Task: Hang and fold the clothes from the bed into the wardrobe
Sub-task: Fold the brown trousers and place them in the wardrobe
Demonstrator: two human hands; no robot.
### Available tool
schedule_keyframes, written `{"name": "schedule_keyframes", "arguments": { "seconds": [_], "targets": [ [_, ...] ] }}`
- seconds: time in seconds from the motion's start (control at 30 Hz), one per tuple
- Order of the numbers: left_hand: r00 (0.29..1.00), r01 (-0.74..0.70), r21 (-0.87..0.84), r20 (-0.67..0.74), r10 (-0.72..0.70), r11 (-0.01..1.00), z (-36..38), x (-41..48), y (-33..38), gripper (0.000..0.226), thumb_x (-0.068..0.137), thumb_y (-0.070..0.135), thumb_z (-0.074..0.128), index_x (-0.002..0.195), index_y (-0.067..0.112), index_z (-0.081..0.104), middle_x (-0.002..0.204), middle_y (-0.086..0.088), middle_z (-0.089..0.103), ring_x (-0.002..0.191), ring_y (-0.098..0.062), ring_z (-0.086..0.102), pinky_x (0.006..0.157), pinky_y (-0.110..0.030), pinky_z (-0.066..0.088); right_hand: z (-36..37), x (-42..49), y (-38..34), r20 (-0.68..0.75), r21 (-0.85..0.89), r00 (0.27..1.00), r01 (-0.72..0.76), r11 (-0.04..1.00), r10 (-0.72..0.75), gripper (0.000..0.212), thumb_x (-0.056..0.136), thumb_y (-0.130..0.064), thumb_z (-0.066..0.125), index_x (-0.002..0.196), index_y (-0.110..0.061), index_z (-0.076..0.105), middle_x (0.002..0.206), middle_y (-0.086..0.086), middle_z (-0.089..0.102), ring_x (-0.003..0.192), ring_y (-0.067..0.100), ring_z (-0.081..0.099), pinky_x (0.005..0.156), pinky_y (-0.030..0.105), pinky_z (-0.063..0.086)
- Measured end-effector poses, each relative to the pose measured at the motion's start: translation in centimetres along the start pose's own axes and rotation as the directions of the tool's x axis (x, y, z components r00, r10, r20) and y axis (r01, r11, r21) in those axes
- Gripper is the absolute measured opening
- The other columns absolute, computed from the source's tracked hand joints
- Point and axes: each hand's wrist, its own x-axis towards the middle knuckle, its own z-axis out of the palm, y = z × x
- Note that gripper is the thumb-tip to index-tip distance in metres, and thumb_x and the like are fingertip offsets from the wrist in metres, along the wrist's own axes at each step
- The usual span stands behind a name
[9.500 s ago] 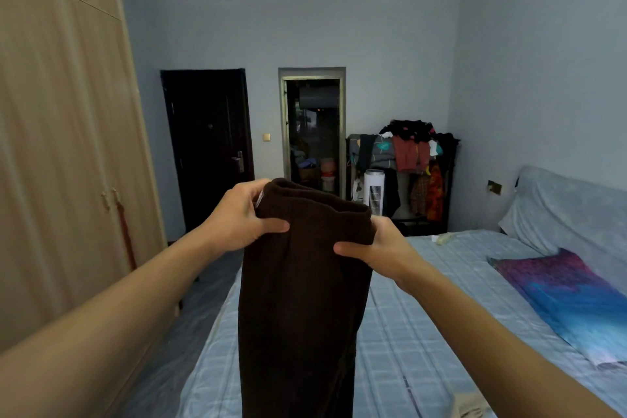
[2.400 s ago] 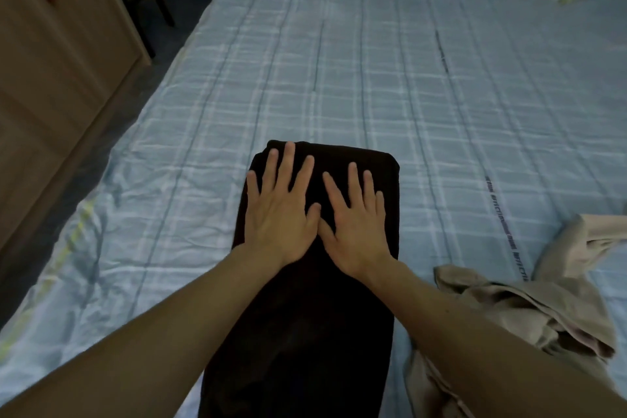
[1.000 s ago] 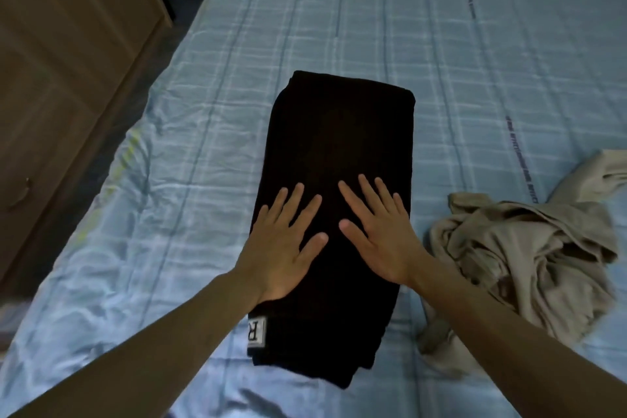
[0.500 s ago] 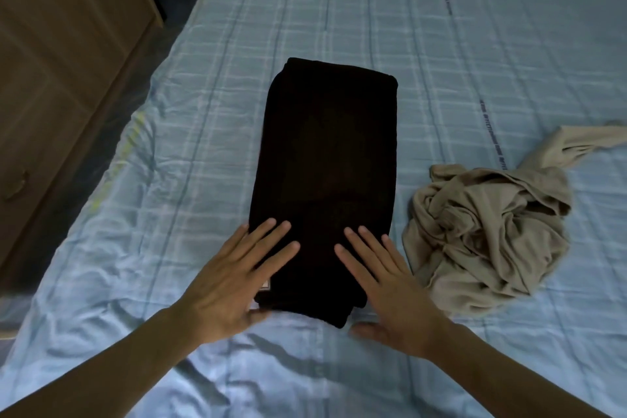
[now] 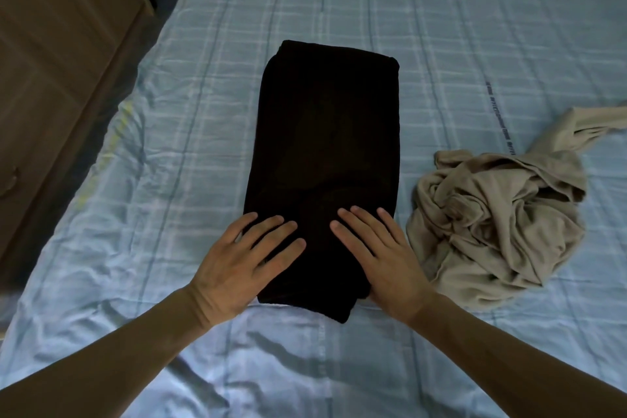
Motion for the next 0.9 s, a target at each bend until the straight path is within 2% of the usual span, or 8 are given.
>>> {"name": "schedule_keyframes", "arguments": {
  "seconds": [0.1, 0.2, 0.3, 0.4, 0.53, 0.7, 0.8, 0.9],
  "targets": [
    [0.997, 0.002, -0.056, -0.082, -0.007, 0.998, -1.2, 1.2, -0.2, 0.033, 0.102, -0.001, 0.030, 0.125, 0.010, 0.051, 0.121, -0.020, 0.068, 0.107, -0.034, 0.069, 0.087, -0.049, 0.056, -0.2, 0.8, 0.1, -0.085, 0.023, 0.996, -0.019, 1.000, 0.021, 0.082, 0.084, -0.024, 0.074, 0.152, -0.018, 0.029, 0.151, 0.005, 0.045, 0.140, 0.023, 0.041, 0.115, 0.050, 0.032],
    [0.983, 0.045, -0.163, -0.169, -0.073, 0.986, -2.4, 2.3, -0.9, 0.026, 0.095, 0.000, 0.050, 0.120, 0.008, 0.051, 0.120, -0.023, 0.067, 0.103, -0.038, 0.069, 0.080, -0.047, 0.057, -1.1, 1.3, 0.8, -0.140, 0.110, 0.990, -0.001, 0.994, 0.017, 0.086, 0.081, -0.024, 0.075, 0.152, -0.017, 0.027, 0.149, 0.004, 0.047, 0.136, 0.021, 0.046, 0.115, 0.046, 0.033],
    [0.967, 0.156, -0.342, -0.140, -0.215, 0.927, -3.8, 3.7, -2.1, 0.055, 0.077, 0.008, 0.077, 0.124, 0.010, 0.048, 0.129, -0.017, 0.061, 0.112, -0.030, 0.063, 0.086, -0.040, 0.056, -2.5, 1.8, 1.9, -0.153, 0.166, 0.988, 0.029, 0.986, -0.004, 0.099, 0.078, -0.031, 0.074, 0.157, -0.023, 0.014, 0.156, 0.005, 0.035, 0.140, 0.020, 0.040, 0.118, 0.045, 0.028],
    [0.904, 0.288, -0.554, -0.111, -0.413, 0.781, -5.2, 6.1, -3.5, 0.081, 0.061, 0.011, 0.092, 0.127, 0.013, 0.045, 0.133, -0.004, 0.054, 0.116, -0.016, 0.059, 0.094, -0.022, 0.051, -3.7, 2.5, 2.4, -0.166, 0.190, 0.986, 0.032, 0.981, 0.000, 0.107, 0.074, -0.047, 0.073, 0.157, -0.025, 0.008, 0.159, 0.009, 0.028, 0.143, 0.022, 0.034, 0.120, 0.045, 0.024],
    [0.800, 0.469, -0.573, -0.047, -0.598, 0.672, -6.0, 9.1, -4.5, 0.088, 0.061, 0.014, 0.092, 0.130, 0.025, 0.039, 0.121, 0.011, 0.055, 0.085, -0.007, 0.062, 0.069, -0.034, 0.059, -4.6, 5.0, 2.9, -0.256, 0.220, 0.961, -0.049, 0.974, 0.106, 0.091, 0.080, -0.045, 0.067, 0.153, -0.021, 0.019, 0.148, 0.007, 0.040, 0.134, 0.020, 0.042, 0.120, 0.036, 0.022],
    [0.729, 0.547, -0.608, 0.010, -0.684, 0.575, -6.3, 10.7, -6.5, 0.086, 0.066, 0.036, 0.080, 0.138, 0.030, 0.033, 0.113, 0.022, 0.051, 0.087, 0.009, 0.058, 0.069, -0.006, 0.045, -6.0, 8.4, 4.2, -0.184, 0.333, 0.963, -0.126, 0.935, 0.195, 0.081, 0.078, -0.044, 0.066, 0.148, -0.022, 0.030, 0.131, -0.007, 0.046, 0.114, 0.013, 0.048, 0.111, 0.012, 0.017],
    [0.777, 0.507, -0.615, 0.023, -0.629, 0.604, -6.2, 10.8, -7.0, 0.085, 0.071, 0.040, 0.078, 0.142, 0.030, 0.031, 0.118, 0.021, 0.051, 0.097, 0.008, 0.057, 0.078, -0.005, 0.045, -6.2, 8.5, 5.0, -0.139, 0.373, 0.978, -0.095, 0.923, 0.157, 0.079, 0.076, -0.042, 0.070, 0.144, -0.025, 0.034, 0.133, -0.010, 0.047, 0.116, 0.011, 0.048, 0.110, 0.010, 0.017],
    [0.831, 0.470, -0.603, 0.055, -0.554, 0.645, -5.4, 8.9, -6.2, 0.082, 0.070, 0.040, 0.071, 0.142, 0.026, 0.034, 0.126, 0.010, 0.054, 0.105, -0.001, 0.058, 0.086, -0.017, 0.050, -5.7, 7.2, 5.2, -0.120, 0.364, 0.986, -0.064, 0.929, 0.115, 0.079, 0.068, -0.029, 0.076, 0.138, -0.022, 0.041, 0.129, -0.011, 0.046, 0.116, 0.010, 0.047, 0.113, 0.012, 0.017]
  ]
}}
